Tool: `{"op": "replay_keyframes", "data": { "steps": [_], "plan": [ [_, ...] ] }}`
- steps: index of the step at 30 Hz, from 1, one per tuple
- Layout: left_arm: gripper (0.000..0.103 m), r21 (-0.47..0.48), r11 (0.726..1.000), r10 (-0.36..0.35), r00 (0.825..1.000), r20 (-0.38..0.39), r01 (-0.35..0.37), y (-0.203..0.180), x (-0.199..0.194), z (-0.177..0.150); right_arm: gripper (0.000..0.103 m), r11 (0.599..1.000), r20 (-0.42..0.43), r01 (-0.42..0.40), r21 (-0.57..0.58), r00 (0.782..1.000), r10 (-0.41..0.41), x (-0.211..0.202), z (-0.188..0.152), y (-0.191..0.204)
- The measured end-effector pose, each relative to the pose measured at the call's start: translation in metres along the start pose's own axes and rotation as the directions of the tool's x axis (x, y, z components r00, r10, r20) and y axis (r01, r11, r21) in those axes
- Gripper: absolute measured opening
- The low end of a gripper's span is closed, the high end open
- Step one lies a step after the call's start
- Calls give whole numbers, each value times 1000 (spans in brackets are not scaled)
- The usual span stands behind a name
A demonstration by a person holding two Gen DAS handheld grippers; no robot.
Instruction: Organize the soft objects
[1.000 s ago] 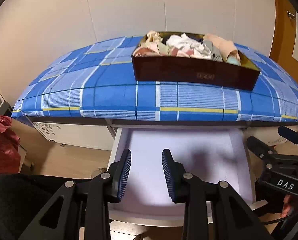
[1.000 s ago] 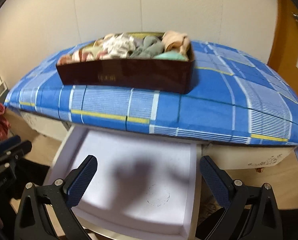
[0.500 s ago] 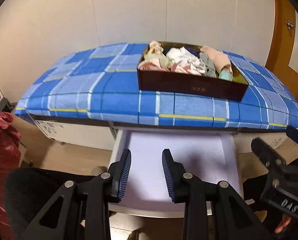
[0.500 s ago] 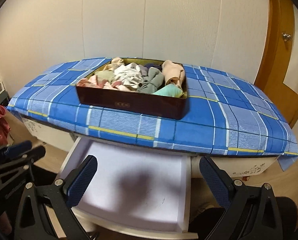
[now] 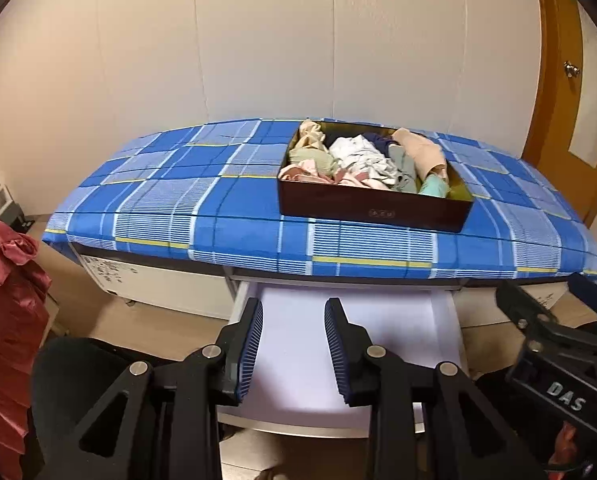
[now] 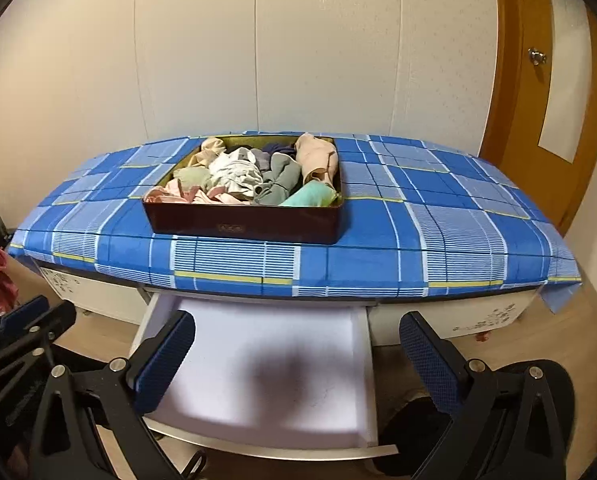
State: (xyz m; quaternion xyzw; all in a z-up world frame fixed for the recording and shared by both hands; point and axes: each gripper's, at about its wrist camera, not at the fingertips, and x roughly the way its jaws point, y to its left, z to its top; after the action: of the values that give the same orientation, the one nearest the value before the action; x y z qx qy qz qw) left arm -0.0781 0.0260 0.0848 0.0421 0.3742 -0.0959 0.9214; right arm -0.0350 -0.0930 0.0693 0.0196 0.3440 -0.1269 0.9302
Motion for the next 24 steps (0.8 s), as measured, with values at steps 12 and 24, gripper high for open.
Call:
{"op": "replay_keyframes", "data": {
  "steps": [12, 24],
  "plan": [
    [32, 23, 999, -32, 999, 15, 32, -9, -4, -1, 103, 999, -15, -5, 35, 1000, 5, 4, 0, -6],
    [32, 26, 998, -53, 999, 9, 52, -11, -4, -2, 103, 1000, -18, -5, 27, 1000, 5, 4, -1, -7]
  ]
}}
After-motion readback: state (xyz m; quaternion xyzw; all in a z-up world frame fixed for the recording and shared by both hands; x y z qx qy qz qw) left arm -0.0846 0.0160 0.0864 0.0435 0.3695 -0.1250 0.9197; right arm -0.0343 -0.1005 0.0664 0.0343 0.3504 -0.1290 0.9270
